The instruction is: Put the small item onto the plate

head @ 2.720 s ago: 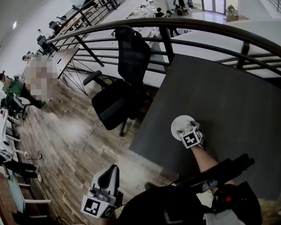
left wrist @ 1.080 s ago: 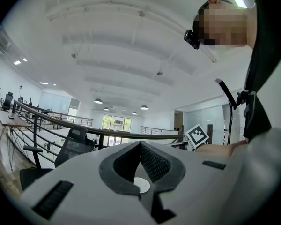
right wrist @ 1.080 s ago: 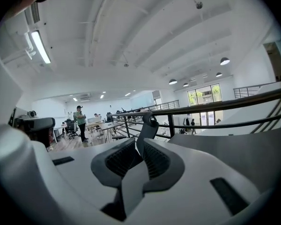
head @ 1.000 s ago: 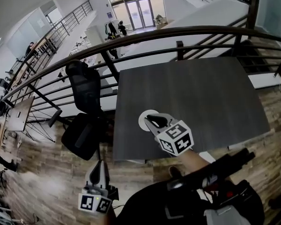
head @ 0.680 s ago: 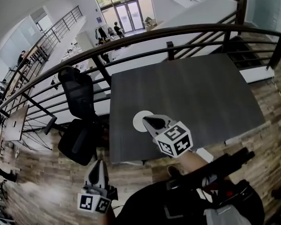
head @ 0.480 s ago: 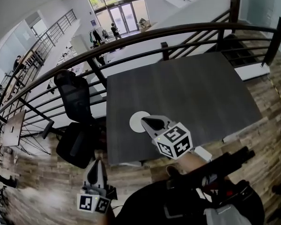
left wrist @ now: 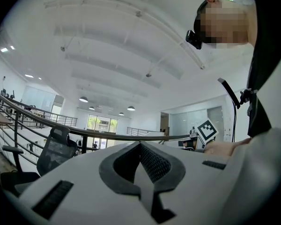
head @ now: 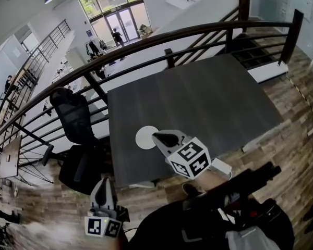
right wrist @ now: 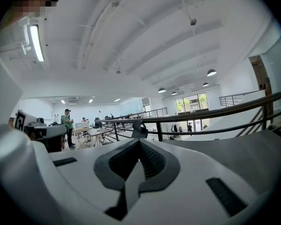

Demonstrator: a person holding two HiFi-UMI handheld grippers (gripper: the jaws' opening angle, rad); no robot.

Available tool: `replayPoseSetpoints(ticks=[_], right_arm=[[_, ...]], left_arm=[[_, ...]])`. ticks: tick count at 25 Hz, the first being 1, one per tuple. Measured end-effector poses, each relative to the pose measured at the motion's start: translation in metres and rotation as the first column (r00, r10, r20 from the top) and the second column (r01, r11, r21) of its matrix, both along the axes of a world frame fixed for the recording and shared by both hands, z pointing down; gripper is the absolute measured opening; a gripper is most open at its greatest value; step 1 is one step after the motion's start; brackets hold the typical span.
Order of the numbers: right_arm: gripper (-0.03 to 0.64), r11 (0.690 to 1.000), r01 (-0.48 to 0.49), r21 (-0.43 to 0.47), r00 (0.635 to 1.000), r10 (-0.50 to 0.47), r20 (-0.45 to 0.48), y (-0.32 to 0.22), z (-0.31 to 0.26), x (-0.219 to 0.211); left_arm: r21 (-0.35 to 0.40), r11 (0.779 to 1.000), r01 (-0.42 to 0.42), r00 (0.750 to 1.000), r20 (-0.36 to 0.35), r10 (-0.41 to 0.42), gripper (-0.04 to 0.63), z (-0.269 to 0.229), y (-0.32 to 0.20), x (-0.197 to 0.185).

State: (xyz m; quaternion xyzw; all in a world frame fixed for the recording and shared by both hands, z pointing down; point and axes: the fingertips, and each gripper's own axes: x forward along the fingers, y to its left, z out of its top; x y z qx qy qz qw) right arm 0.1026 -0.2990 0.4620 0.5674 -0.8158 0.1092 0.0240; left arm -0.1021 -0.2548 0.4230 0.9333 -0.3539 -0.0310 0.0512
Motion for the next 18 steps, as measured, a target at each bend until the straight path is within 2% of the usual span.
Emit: replayPoseSetpoints(ticks=[3, 12, 18], right_arm=[[0.002, 1.0, -0.015, 0.005, 1.0, 0.015, -0.002, 0.002, -0.003, 0.001], [0.002, 1.0, -0.023, 0.016, 1.0, 0.023, -0.002, 0.004, -0.005, 0.002], [0.002, 1.0, -0.025, 0.014, 1.0, 0.025, -0.006, 0.003, -0.001, 0.005]], left_arm=[[0.007, 1.0, -0.03, 0.999, -0.042, 0.03, 0.005, -0.011, 0.002, 0.006], [-0.012, 1.0, -0.023, 1.0, -0.009, 0.023, 0.005, -0.002, 0.001, 0.004], [-0.001, 0.999, -0.035, 0.999, -0.033, 0.035, 0.005, -0.003, 0.001, 0.009]])
